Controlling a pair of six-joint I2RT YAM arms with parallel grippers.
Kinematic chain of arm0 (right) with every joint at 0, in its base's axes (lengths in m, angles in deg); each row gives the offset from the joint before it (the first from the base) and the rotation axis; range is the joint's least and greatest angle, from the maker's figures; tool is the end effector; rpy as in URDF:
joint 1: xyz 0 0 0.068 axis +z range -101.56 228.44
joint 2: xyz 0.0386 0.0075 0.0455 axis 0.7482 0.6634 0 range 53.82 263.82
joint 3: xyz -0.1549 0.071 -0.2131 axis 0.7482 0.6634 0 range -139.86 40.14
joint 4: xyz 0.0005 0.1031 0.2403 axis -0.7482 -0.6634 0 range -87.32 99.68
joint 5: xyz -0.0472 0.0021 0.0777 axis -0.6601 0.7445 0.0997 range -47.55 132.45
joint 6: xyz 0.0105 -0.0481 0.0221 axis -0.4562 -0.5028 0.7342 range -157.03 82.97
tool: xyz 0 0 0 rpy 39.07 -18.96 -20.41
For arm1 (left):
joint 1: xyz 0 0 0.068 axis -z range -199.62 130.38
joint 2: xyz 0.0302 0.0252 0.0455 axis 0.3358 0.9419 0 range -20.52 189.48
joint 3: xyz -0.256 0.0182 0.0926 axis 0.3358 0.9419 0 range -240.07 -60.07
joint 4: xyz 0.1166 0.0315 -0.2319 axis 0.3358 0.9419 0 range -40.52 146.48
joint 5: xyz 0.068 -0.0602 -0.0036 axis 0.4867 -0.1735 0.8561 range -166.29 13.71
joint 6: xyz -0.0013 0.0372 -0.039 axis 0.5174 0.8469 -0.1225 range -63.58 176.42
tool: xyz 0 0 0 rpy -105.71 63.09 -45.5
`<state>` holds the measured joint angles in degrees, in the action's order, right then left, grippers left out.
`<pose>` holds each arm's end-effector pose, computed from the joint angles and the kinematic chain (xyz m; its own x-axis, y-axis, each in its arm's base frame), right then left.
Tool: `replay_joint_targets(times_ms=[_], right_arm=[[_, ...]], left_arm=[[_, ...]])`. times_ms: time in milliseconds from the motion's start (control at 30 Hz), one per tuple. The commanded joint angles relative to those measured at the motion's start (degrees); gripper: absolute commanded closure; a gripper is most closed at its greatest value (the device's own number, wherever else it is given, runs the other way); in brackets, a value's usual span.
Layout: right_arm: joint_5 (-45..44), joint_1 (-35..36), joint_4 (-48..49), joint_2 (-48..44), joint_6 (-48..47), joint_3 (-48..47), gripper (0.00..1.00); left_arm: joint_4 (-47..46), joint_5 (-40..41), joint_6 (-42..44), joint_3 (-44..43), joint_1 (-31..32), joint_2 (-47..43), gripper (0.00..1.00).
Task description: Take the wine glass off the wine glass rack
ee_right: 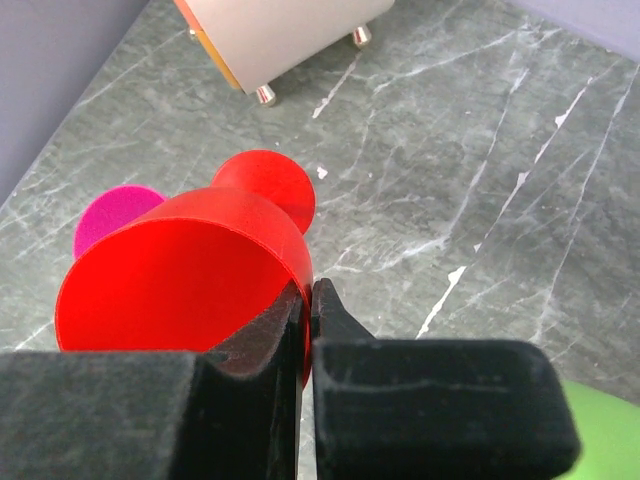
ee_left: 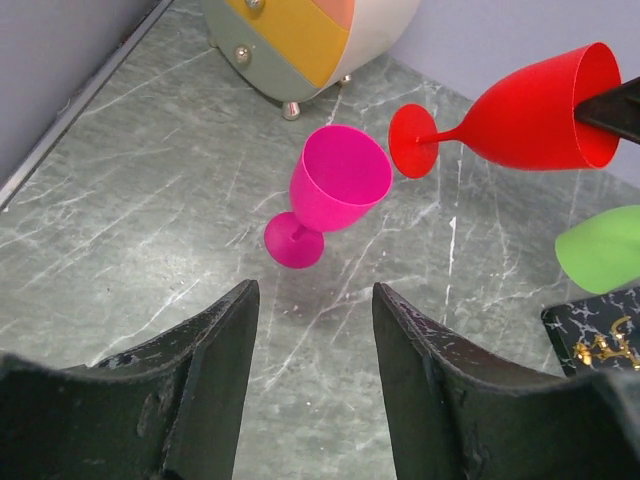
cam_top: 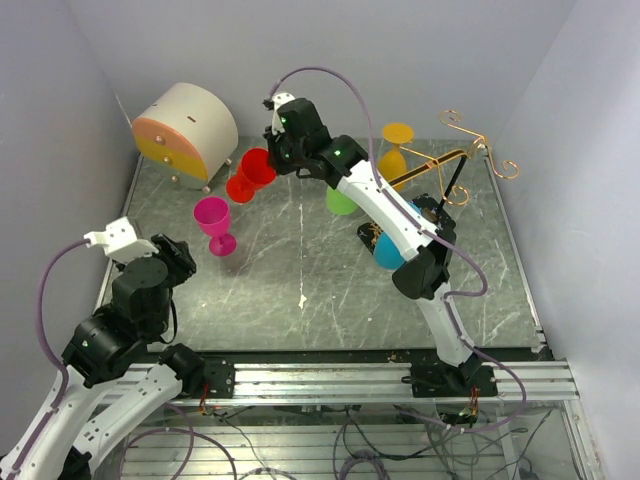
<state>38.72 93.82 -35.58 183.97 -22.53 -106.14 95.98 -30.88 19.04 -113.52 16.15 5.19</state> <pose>0.3562 0.3575 0.3876 -0.4989 -0.1498 -0.8536 -0.5635 0.8044 0.1882 0.0674 -0.0173 0.3634 -0.1244 -0.4358 -0.8914 -0.2671 0.8799 -0.3929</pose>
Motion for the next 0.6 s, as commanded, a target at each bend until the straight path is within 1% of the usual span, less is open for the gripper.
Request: replay_joint_targets(times_ms=[0,133,367,567], right_arm=[[0.4,-0.1,-3.3,2.7,-0.8,-1.9,1.00],[0.1,-0.1,-4.5,4.2,-1.0,-1.0,1.00],[1.6,0.7,-5.7,6.7,-1.7,-1.6,1.00],[1.1,2.0,-5.5,8.5,-1.9,-0.7,1.00]], left_arm=[[-3.1,2.4,2.6,-0.1,-0.3,1.7,0.41],[-2.4,2.1,2.5,-0.4,-0.2,2.9,0.41],[-2.8,1.7,2.7,0.0,-0.2,2.1,0.41],[-2.8,1.5,2.7,0.1,-0.2,2.2,0.41]])
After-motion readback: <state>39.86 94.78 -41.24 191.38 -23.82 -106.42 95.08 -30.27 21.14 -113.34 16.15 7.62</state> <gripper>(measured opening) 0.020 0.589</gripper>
